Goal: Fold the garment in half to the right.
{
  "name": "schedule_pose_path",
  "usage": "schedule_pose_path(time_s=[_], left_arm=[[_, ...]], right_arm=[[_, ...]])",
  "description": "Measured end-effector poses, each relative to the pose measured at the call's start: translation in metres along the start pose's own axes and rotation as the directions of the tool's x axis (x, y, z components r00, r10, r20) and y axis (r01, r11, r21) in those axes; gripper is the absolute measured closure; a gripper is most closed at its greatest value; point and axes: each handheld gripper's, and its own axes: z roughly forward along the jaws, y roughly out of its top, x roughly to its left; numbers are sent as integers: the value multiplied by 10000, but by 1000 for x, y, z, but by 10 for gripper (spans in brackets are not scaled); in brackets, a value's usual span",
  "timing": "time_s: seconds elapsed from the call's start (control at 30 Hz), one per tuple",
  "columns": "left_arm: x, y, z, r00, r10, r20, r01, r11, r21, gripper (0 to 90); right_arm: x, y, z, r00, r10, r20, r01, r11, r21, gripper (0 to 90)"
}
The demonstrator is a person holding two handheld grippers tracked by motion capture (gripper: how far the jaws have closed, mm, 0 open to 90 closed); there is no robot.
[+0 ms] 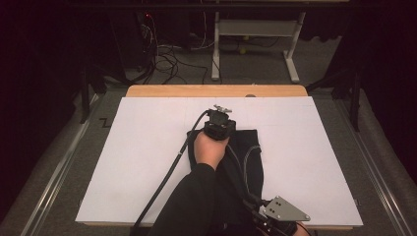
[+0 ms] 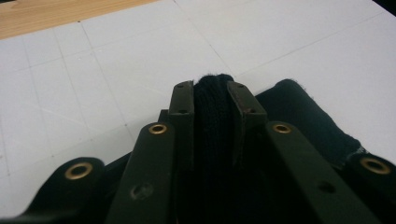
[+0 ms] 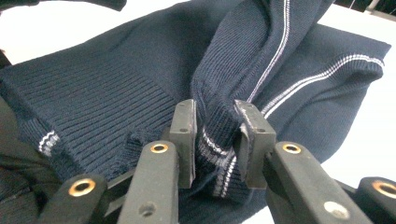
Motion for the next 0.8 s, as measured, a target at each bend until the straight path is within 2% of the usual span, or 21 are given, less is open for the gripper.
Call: schedule_pose_path(time_s=[0.1,0.2,0.27,0.47,0.6,0.8], left_arm=[[-4,0,3,9999,153,24,-153,9999,26,677],[-10,1,6,9994,207,270,-208,9998,23,630],[-16,3,6,9979,329,555,-322,9994,-127,599],[-25,9,-3,9955,500,811,-442,9964,-723,478],[-21,8,-10,9943,637,854,-571,9953,-784,371],[-3,-7,-25,9933,636,961,-534,9930,-1051,319]], right_arm=[[-2,-3,-4,9999,71,81,-71,10000,24,718],[-7,-6,-10,9996,269,109,-268,9996,-11,715],[-10,-8,-14,9992,355,172,-354,9994,-62,714],[-15,-6,-23,9978,591,300,-578,9973,-444,667],[-17,-3,-27,9975,611,344,-586,9960,-679,642],[-18,-1,-26,9975,637,321,-611,9953,-744,637]])
